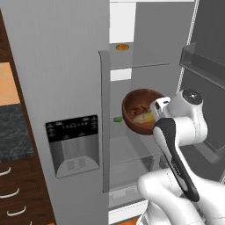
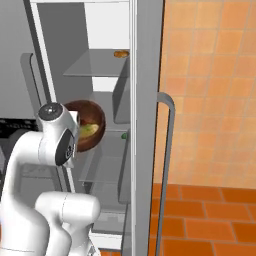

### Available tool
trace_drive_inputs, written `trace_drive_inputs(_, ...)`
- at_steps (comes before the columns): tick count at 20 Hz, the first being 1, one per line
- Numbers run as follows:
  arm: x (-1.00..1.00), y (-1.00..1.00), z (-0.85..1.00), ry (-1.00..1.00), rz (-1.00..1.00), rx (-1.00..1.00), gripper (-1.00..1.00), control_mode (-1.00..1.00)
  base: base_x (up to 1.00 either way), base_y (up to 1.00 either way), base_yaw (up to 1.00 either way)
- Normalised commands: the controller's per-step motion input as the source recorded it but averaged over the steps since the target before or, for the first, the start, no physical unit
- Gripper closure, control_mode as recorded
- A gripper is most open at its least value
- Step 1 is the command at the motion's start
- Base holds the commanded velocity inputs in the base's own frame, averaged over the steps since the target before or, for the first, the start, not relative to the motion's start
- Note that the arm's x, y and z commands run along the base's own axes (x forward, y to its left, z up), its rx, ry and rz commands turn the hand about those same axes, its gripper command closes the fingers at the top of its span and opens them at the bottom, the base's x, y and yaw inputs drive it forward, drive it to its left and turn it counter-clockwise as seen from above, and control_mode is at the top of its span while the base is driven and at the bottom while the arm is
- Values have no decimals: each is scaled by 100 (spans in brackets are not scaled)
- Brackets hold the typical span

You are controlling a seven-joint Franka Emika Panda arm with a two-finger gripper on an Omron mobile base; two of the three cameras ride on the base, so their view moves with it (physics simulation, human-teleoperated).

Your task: Pick the chicken drumstick and cucumber from their plates and place them in the bowl. Then put the bowl in the fridge.

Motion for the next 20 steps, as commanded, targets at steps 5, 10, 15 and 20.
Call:
trace_drive_inputs(5, 100, -12, -12, -11, 0, 1, 100, -100, 0, 0, 0)
trace_drive_inputs(10, 100, 12, -33, -2, -3, 0, 100, -100, 0, 0, 0)
trace_drive_inputs(15, 86, 5, 4, 0, -2, 0, 100, -100, 0, 0, 0)
trace_drive_inputs(20, 68, 0, 7, 2, 0, 0, 100, -100, 0, 0, 0)
